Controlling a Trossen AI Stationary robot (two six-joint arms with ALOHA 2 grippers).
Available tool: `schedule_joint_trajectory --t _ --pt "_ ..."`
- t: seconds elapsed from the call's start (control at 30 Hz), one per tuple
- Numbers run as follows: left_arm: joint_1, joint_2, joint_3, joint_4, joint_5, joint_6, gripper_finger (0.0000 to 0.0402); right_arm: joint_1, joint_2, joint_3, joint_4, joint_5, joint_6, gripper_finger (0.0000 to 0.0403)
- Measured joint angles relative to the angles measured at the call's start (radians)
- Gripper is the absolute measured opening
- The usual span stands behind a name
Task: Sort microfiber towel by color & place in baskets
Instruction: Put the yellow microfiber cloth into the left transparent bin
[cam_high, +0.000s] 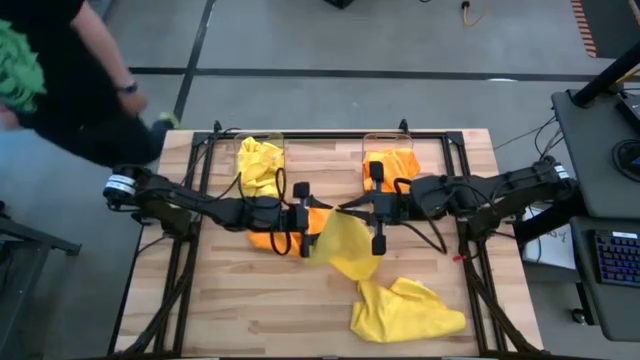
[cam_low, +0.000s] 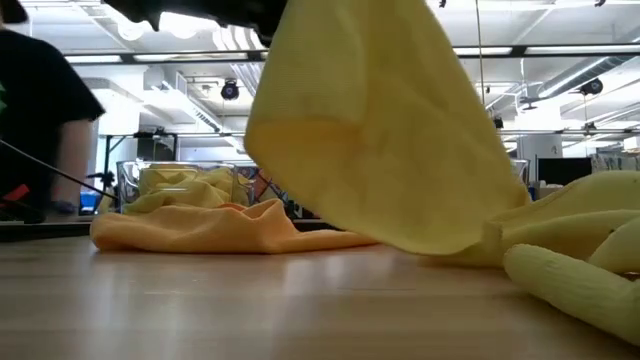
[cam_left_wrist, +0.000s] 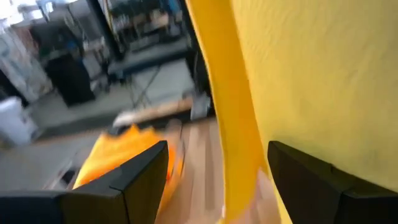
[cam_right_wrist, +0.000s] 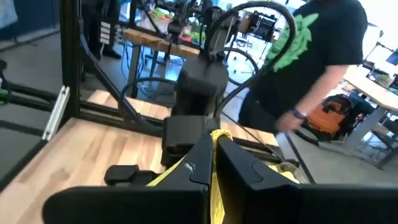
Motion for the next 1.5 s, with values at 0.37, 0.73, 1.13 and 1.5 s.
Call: schedule_joint_trajectory --t 0.37,0.73,1.13,1.5 --pt "0.000 -0.371 -0.024 -0.632 0.044 -0.131 0.0259 -0.002 0.013 0.017 -0.056 0.036 0.009 0.0009" --pt "-0.001 -0.418 -0.215 -0.229 0.241 -0.314 0.0259 -0.055 0.095 0.016 0.020 0.053 -0.025 0.0009" --pt "0.000 -0.262 -0.200 -0.089 0.117 -0.426 0.0259 -0.066 0.100 0.015 0.070 0.053 -0.043 0.0009" --pt "0.000 -0.145 -0.127 -0.090 0.110 -0.393 0.0168 -0.066 0.092 0.018 0.081 0.053 -0.056 0.0009"
